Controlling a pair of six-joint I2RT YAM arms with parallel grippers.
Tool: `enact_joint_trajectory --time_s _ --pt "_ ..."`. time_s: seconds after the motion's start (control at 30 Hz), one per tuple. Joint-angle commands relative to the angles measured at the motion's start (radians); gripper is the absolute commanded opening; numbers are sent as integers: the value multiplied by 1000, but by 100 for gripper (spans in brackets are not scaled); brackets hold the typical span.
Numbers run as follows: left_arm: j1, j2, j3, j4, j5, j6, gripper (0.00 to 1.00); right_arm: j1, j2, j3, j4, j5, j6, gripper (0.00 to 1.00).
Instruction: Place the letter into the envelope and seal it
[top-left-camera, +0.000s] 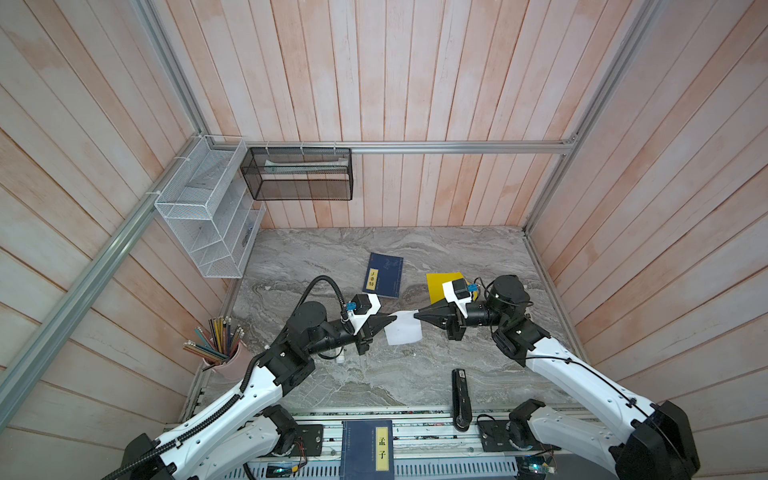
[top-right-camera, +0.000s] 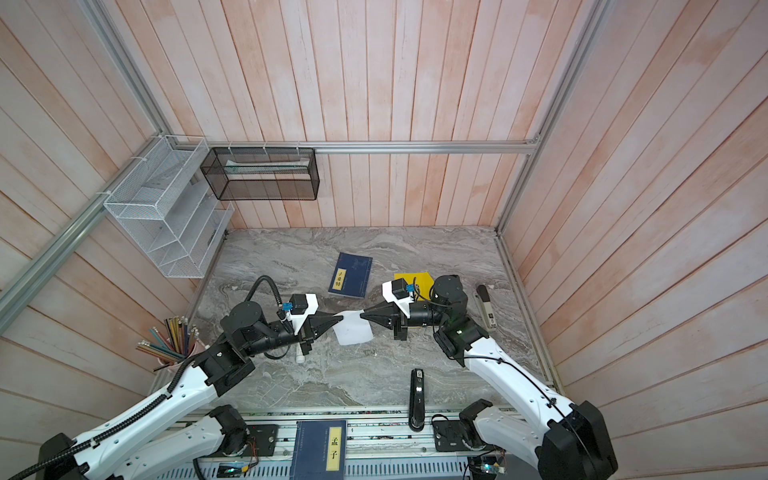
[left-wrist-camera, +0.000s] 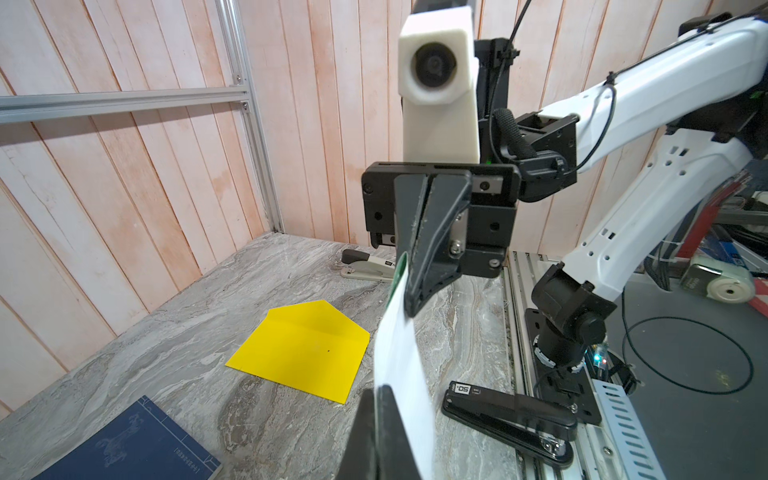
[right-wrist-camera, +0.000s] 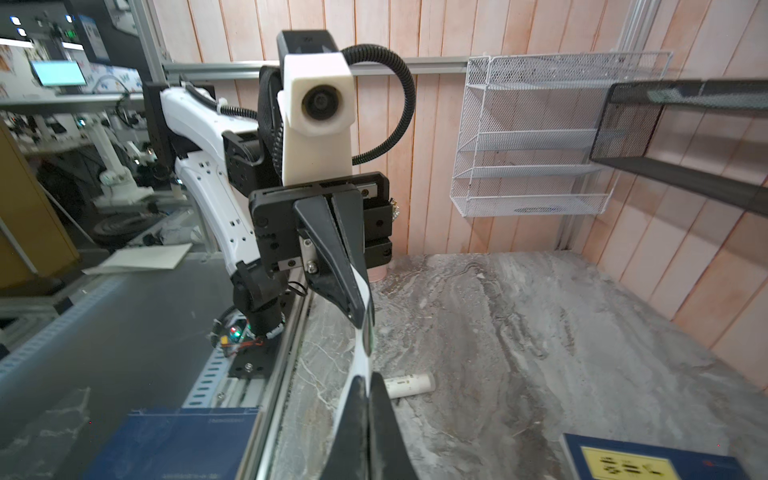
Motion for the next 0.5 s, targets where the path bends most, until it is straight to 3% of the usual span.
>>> enact_joint_trajectory --time_s 0.0,0.07,0.17,0.2,0.27,0.47 --pt "3 5 -17 29 22 -9 0 -7 6 -8 40 -13 21 0" --pt "3 9 -15 20 2 -10 2 -8 7 -5 45 -12 25 0" --pt "3 6 -13 14 -13 -7 40 -7 10 3 13 -9 6 0" --pt "2 7 -11 15 -13 -7 45 -8 10 8 -5 -2 -7 0" --pt "1 8 0 12 -11 -3 49 -4 15 23 -71 5 -46 0" --pt "-8 67 43 1 27 4 45 28 15 60 -202 53 -133 0"
